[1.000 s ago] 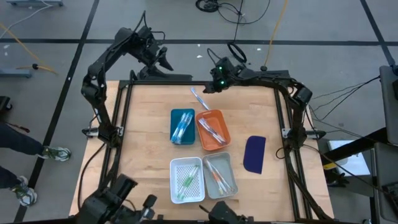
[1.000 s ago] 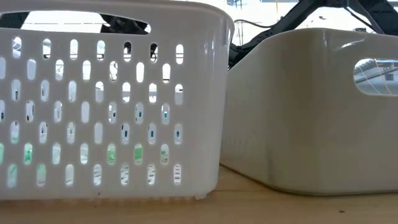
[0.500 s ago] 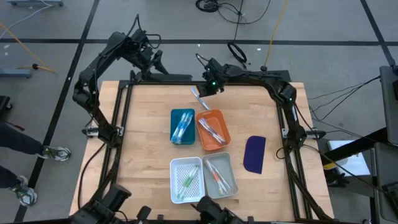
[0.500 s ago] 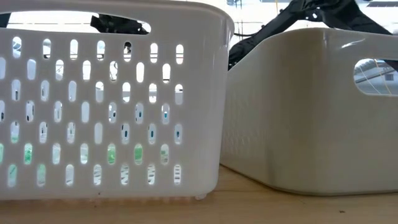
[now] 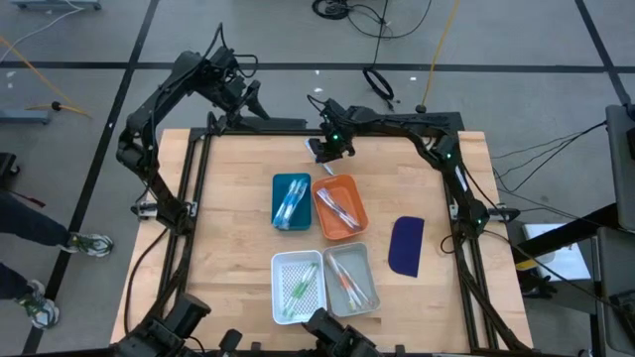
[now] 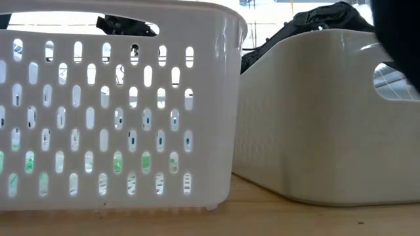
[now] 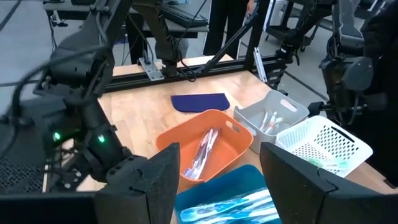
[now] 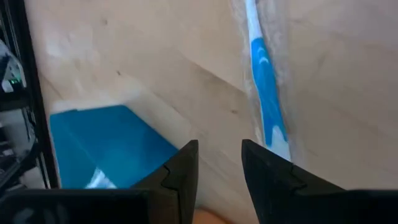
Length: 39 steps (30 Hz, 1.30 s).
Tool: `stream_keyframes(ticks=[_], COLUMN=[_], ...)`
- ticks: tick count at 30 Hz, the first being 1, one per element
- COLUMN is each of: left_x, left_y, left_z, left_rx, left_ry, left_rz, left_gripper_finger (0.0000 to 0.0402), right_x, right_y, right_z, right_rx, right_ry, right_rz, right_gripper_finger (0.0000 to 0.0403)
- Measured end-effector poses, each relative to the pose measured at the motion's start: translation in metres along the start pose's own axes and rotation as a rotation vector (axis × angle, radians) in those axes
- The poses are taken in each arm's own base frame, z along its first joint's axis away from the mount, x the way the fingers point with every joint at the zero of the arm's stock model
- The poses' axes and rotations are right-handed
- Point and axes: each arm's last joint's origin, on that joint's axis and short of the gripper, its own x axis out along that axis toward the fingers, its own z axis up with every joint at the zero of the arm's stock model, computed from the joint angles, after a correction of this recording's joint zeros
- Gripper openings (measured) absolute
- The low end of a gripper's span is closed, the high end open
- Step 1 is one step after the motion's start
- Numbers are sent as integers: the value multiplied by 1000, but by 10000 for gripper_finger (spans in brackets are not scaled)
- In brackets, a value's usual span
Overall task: Pick & Place Toothbrushes
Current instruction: Adjust the blue toothbrush on the blue bin
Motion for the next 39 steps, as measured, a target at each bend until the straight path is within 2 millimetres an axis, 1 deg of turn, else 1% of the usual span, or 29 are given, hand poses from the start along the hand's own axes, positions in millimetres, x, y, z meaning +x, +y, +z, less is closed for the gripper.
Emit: stream_keyframes(ticks=[3,11,13,17,19,21,27,29,32,35,37,39], left_x=[0,0,0,0,0,0,2,2,2,4,4,4], left_y=[0,0,0,0,0,0,0,0,0,1,2,4], left_z=[0,-1,-1,-1,-1,-1,-1,-1,-1,0,0,1], left_rx=[3,6,7,10,10,11,10,8,0,4,5,5], left_ry=[5,20,24,28,34,43,44,44,45,44,42,41], left_rz=[1,3,4,5,6,8,4,2,1,3,8,13], left_gripper_finger=[223,223,223,223,223,223,223,223,223,223,223,223], right_x=[4,0,-3,-22,-35,-44,-74,-90,-112,-125,-132,-141], right_y=[-2,-4,-1,11,13,10,-9,-14,-19,-32,-43,-53], right_z=[0,0,-2,-3,-3,0,14,12,9,8,13,16], right_rx=[9,35,16,-77,-126,-180,-251,-256,-320,-376,-429,-486], right_ry=[-1,12,31,27,21,0,-73,-63,-57,-52,-69,-79], right_rz=[-16,-27,7,75,84,82,54,49,38,-46,-97,-110], right_gripper_finger=[115,100,96,93,93,93,93,93,93,93,93,93])
